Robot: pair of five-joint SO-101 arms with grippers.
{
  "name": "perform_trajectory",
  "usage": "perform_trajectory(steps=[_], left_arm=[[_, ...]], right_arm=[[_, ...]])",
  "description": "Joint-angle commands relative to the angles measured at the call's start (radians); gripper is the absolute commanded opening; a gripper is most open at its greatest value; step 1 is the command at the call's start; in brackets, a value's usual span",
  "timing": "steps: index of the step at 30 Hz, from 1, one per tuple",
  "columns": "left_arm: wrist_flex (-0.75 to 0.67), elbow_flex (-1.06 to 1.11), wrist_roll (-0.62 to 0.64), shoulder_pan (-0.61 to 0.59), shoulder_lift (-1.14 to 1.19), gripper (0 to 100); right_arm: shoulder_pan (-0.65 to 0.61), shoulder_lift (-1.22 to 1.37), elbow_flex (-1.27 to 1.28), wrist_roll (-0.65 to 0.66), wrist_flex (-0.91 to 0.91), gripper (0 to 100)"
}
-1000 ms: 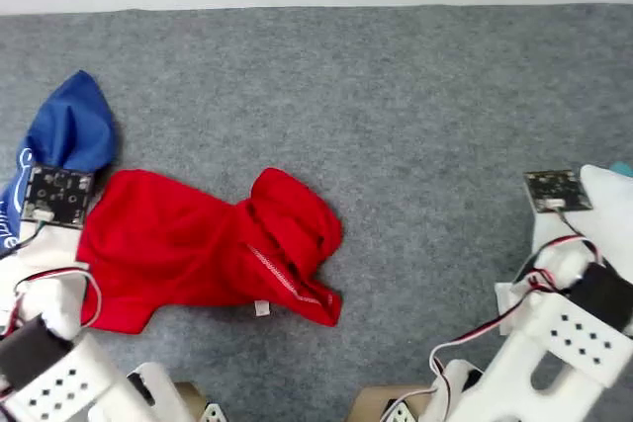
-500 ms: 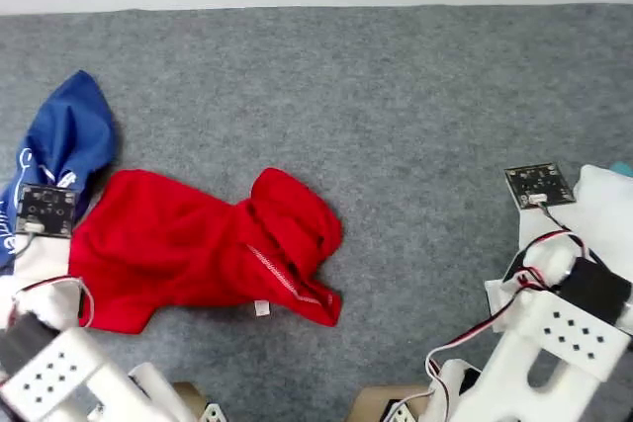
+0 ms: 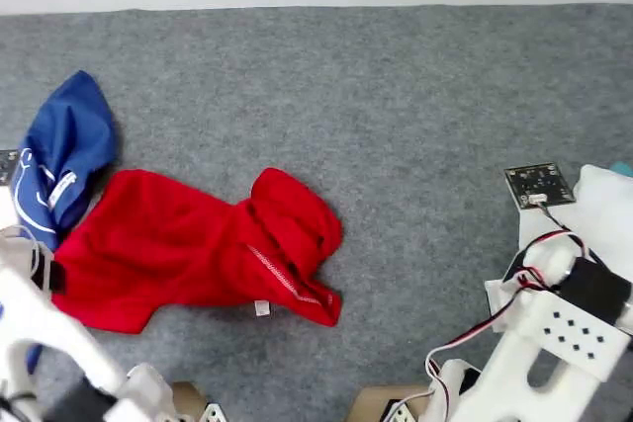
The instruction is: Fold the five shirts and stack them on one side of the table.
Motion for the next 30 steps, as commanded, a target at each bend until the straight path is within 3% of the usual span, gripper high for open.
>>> perform_trajectory(steps=[1, 12, 30], left_arm=[[0.005, -0.05, 0.008, -0.005, 0.117, 16], [-0.193, -0.051, -0.006, -0.052, 0.25, 21], [-0.265, -0.045, -0.031, -0.081, 0.382, 20]], right_arm=[[-0.01, -0.021, -0.005, 0.003, 0.042, 1.4], [-0.01, -0.021, -0.005, 0.003, 0.042, 1.3], [-0.01, -0.021, -0.005, 0.003, 0.042, 1.5]])
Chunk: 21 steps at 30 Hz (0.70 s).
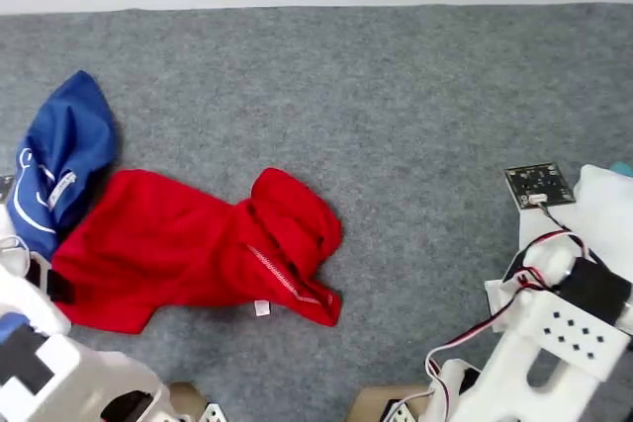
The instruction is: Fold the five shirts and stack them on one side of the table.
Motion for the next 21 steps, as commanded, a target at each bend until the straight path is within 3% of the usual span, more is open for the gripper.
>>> perform_trajectory(steps=[1, 13, 21], left_arm=[[-0.009, -0.028, -0.012, 0.0, -0.005, 20], [-0.037, -0.036, -0.009, -0.003, 0.084, 20], [0.018, -0.033, -0.015, 0.02, 0.054, 10]], right_arm=[[-0.01, -0.021, -0.005, 0.003, 0.042, 1.5], [-0.012, -0.021, -0.005, 0.005, 0.042, 1.4], [-0.012, -0.021, -0.005, 0.005, 0.042, 1.4]])
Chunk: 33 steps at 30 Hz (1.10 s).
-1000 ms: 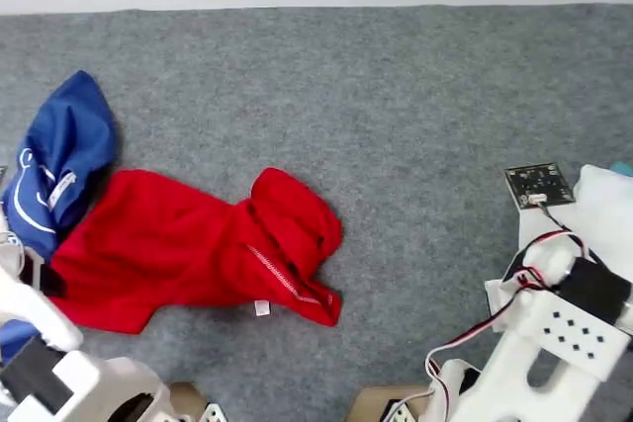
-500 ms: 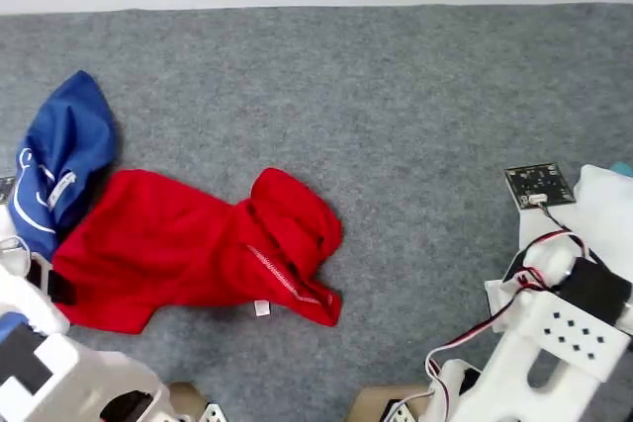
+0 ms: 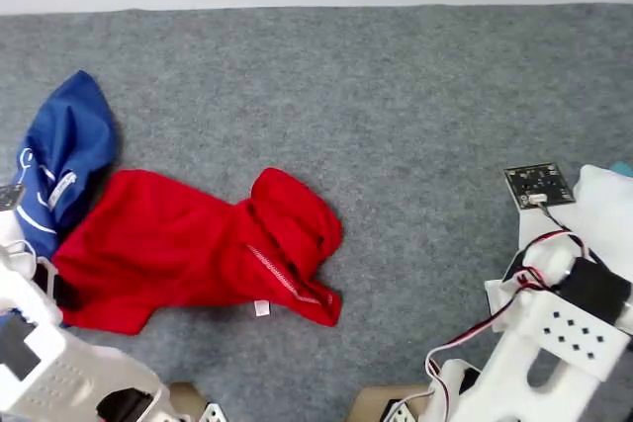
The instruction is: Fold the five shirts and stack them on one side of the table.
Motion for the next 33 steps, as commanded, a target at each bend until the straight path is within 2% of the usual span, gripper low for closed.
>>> perform_trajectory(steps=[1, 4, 16, 23, 31, 33], left_arm=[[0.063, -0.033, -0.021, 0.031, -0.041, 7], [0.118, -0.031, -0.04, 0.075, -0.084, 1], [0.244, -0.024, -0.038, 0.206, -0.434, 1], [0.233, 0.027, -0.038, 0.216, -0.364, 7], [0.203, 0.019, -0.038, 0.215, -0.282, 7], [0.203, 0.019, -0.038, 0.215, -0.282, 4]], right_arm=[[-0.012, -0.021, -0.005, 0.005, 0.042, 1.4], [-0.013, -0.021, -0.005, 0.005, 0.042, 1.4], [-0.015, -0.021, -0.005, 0.005, 0.041, 1.4], [-0.015, -0.021, -0.005, 0.005, 0.041, 1.5], [-0.015, -0.021, -0.005, 0.005, 0.041, 1.5], [-0.015, -0.021, -0.005, 0.005, 0.041, 1.5]])
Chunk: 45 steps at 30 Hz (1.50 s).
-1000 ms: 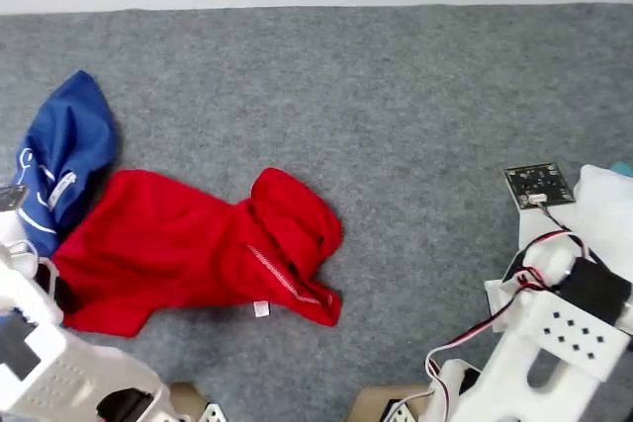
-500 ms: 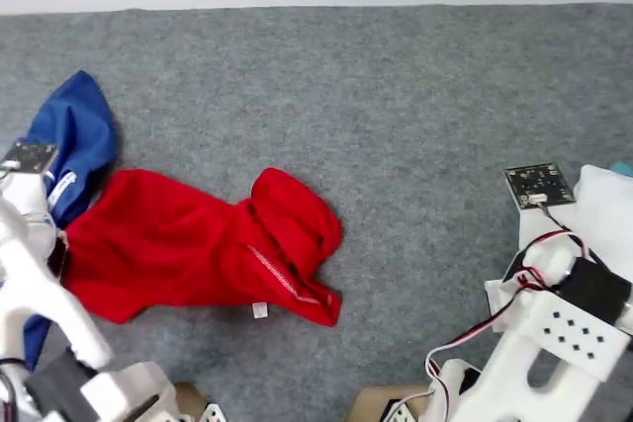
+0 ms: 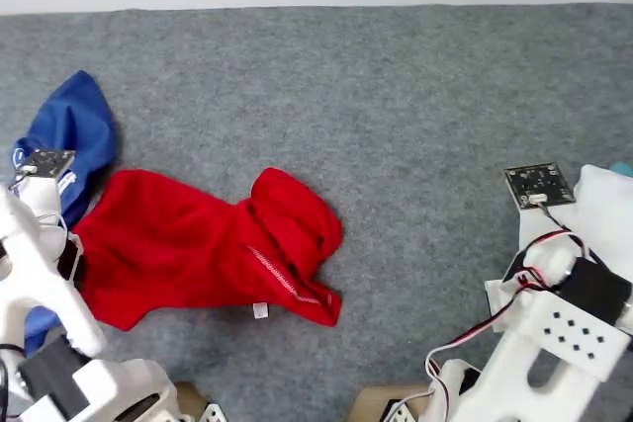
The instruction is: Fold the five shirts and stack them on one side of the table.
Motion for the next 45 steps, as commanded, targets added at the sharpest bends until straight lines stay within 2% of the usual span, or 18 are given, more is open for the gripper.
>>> perform_trajectory(steps=[1, 6, 9, 12, 16, 19, 22, 29, 35, 45], left_arm=[[-0.011, -0.012, -0.008, 0.005, -0.005, 2], [-0.005, -0.016, -0.008, -0.005, -0.006, 0], [0.009, -0.047, -0.006, -0.055, -0.028, 0], [0.003, -0.074, 0.028, -0.107, -0.061, 0], [0.009, -0.077, 0.037, -0.132, -0.091, 0], [0.011, -0.076, 0.057, -0.132, -0.097, 0], [0.011, -0.077, 0.063, -0.132, -0.097, 0], [0.009, -0.076, 0.063, -0.132, -0.095, 0], [0.006, -0.076, 0.064, -0.132, -0.095, 0], [0.005, -0.074, 0.094, -0.132, -0.089, 0]], right_arm=[[-0.015, -0.021, -0.005, 0.005, 0.041, 1.5], [-0.024, -0.021, -0.023, 0.005, 0.039, 1.1], [-0.117, -0.013, -0.069, 0.002, 0.039, 1.1], [-0.26, -0.001, -0.087, -0.043, 0.033, 1.5], [-0.527, 0.131, -0.104, -0.146, 0.016, 1.5], [-0.727, 0.28, -0.204, -0.224, 0.002, 1.5], [-0.865, 0.441, -0.354, -0.256, -0.005, 1.8], [-1.017, 0.808, -0.678, -0.334, 0.008, 21.0], [-1.184, 0.96, -0.832, -0.362, 0.036, 21.3], [-1.366, 0.974, -0.74, -0.394, 0.038, 21.4]])
